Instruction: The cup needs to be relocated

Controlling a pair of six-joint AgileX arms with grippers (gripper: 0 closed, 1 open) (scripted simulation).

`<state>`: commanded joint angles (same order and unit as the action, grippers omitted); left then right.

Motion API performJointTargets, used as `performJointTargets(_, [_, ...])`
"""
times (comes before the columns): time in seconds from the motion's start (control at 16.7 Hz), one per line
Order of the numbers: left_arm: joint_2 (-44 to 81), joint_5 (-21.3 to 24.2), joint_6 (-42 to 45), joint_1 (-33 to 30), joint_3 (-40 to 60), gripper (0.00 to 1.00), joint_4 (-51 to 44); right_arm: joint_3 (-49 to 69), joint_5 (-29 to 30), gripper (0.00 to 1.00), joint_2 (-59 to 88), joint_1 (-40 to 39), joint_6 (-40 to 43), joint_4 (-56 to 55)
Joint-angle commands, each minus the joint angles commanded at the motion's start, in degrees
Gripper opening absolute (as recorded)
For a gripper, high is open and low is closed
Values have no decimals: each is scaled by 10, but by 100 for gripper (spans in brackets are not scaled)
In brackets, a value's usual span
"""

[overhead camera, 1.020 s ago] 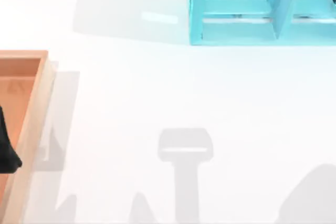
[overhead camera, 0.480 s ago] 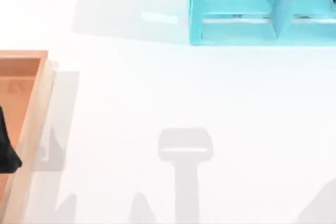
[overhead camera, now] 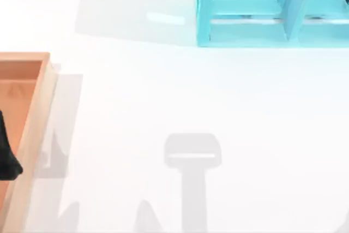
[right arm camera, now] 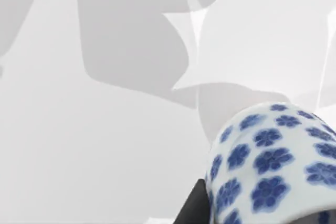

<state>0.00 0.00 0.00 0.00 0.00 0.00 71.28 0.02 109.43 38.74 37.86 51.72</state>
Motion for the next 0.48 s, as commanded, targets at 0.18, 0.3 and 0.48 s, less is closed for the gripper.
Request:
performJointTargets(0.18, [0,0,0,0,0,100,0,0,0,0,0,0,0,0])
performJointTargets(0.3, [0,0,0,0,0,100,0,0,0,15,0,0,0,0])
performJointTargets(0.48, [0,0,0,0,0,100,0,0,0,38,0,0,0,0])
